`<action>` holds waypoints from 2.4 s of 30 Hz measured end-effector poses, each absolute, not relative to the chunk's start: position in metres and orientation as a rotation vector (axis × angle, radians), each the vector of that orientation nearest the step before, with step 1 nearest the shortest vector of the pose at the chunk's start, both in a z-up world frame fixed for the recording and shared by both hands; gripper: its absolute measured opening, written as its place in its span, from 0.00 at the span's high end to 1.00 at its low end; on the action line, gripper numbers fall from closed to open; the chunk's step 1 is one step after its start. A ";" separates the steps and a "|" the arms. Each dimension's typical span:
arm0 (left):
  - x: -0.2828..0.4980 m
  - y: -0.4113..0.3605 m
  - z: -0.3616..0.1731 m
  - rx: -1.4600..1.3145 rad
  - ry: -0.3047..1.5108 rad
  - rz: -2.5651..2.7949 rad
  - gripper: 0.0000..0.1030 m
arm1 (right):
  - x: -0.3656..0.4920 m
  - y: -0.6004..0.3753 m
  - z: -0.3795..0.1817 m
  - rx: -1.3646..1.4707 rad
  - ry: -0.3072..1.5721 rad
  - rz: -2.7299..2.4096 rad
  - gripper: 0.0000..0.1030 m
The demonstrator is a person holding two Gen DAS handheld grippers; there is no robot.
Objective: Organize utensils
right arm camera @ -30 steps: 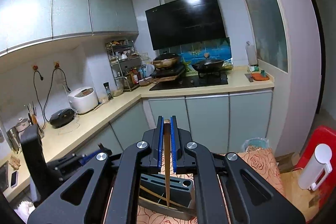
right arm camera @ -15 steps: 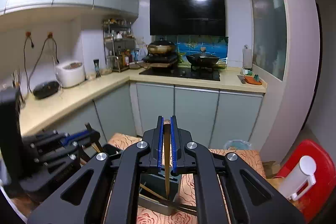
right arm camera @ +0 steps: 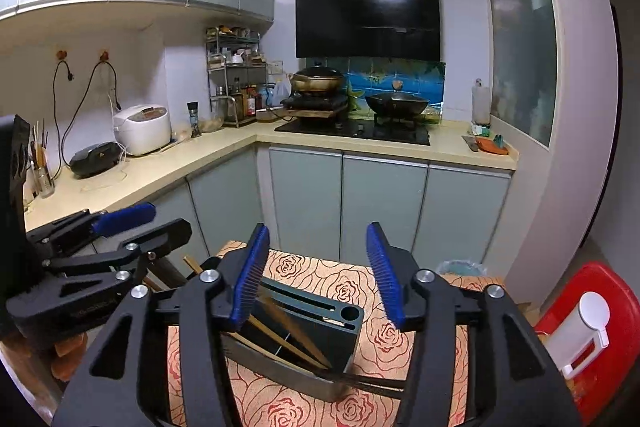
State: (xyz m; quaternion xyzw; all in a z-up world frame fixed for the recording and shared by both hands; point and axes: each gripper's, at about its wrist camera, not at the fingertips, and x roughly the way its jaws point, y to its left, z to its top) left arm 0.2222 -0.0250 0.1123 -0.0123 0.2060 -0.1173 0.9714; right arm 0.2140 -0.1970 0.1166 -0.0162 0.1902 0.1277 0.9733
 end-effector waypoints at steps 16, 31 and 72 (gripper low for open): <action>0.186 0.002 0.104 -0.047 0.400 -0.217 0.07 | 0.181 -0.224 0.098 0.062 0.381 0.275 0.16; 0.142 0.005 0.060 0.056 0.399 -0.092 0.07 | 0.143 -0.211 0.048 0.044 0.452 0.306 0.07; 0.063 -0.001 -0.006 0.045 0.481 -0.064 0.07 | 0.067 -0.203 -0.007 0.027 0.480 0.185 0.07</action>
